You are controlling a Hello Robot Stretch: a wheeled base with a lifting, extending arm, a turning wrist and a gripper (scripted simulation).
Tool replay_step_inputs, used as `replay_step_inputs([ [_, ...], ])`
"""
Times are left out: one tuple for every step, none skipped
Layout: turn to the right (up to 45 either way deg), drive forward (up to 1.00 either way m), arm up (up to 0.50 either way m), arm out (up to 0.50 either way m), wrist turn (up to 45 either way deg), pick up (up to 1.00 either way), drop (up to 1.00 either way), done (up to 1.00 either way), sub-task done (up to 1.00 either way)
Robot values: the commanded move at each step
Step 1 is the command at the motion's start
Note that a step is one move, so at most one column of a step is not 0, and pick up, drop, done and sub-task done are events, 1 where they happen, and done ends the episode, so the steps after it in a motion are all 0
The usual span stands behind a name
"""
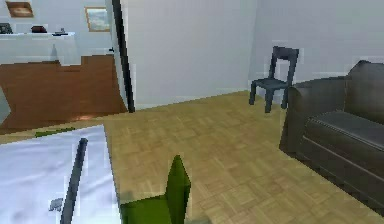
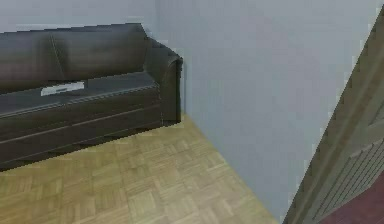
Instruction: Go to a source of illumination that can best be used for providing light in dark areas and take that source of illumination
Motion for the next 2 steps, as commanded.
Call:
replay_step_inputs([
  [0.0, 0.4, 0.0, 0.0, 0.0, 0.0, 0.0, 0.0, 0.0],
  [-45.0, 0.0, 0.0, 0.0, 0.0, 0.0, 0.0, 0.0, 0.0],
])
